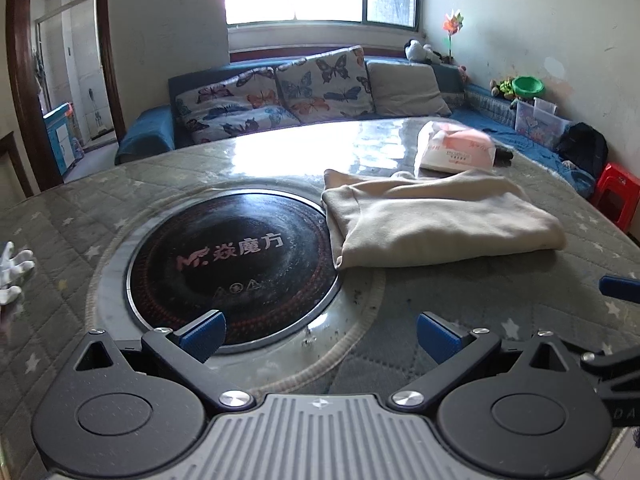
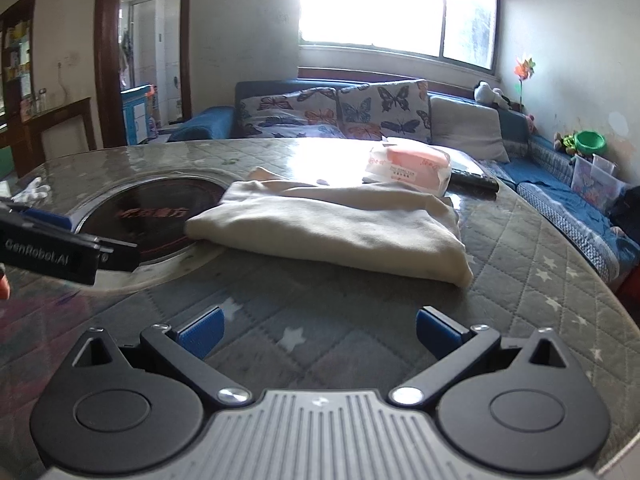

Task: Fold clothes
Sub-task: 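Move both grippers open toward the folded cream sweatshirt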

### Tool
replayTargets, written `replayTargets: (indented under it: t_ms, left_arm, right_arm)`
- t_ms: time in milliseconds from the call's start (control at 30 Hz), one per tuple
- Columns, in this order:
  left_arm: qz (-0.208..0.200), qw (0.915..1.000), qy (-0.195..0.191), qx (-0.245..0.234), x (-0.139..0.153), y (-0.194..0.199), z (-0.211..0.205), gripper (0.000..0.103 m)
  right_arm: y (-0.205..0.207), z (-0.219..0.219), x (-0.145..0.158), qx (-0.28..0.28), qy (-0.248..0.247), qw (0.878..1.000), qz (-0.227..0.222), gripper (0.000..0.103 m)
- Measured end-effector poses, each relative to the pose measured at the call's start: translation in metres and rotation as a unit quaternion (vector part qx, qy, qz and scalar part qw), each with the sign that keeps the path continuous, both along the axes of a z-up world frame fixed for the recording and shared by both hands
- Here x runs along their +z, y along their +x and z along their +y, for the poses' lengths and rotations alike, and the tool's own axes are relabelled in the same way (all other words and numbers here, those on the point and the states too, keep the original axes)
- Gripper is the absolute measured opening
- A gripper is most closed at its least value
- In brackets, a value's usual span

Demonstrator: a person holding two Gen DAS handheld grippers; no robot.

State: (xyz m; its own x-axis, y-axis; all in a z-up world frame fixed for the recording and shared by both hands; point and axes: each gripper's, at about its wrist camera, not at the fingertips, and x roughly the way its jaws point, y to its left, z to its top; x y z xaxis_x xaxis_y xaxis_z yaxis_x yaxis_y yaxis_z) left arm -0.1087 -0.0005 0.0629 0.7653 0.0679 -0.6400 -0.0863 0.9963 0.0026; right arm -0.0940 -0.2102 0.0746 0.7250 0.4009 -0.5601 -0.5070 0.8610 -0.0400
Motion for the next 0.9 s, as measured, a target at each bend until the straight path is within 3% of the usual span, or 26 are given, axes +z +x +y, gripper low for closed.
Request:
replayTargets:
  t_ms: [233,533,700,800,900]
  left_arm:
    - [-0.030,0.9987,0.034,-0.021,0.038,-0.031,0.008,0.103]
    - [-0.070,0.9876,0.141,-0.006,0.113,-0.078,0.060,0.103]
    - [-0.046,0.9772,0.207,-0.020,0.112,-0.103,0.076,0.103]
    - [-0.034,0.9818,0.185,-0.024,0.088,-0.106,0.078,0.103]
    - [-0.025,0.9927,0.117,-0.020,0.067,-0.099,0.079,0.103]
  right_arm:
    - [-0.027,-0.006,0.015,0.020,0.003,1.000,-0.016,0.103]
    - [-0.042,-0.004,0.038,0.033,0.017,0.998,-0.042,0.103]
    - [-0.040,0.000,0.037,0.040,0.013,0.998,-0.036,0.103]
    - [-0.038,-0.001,0.034,0.043,0.013,0.999,-0.029,0.103]
    - [-0.033,-0.002,0.031,0.041,0.007,0.999,-0.022,0.103]
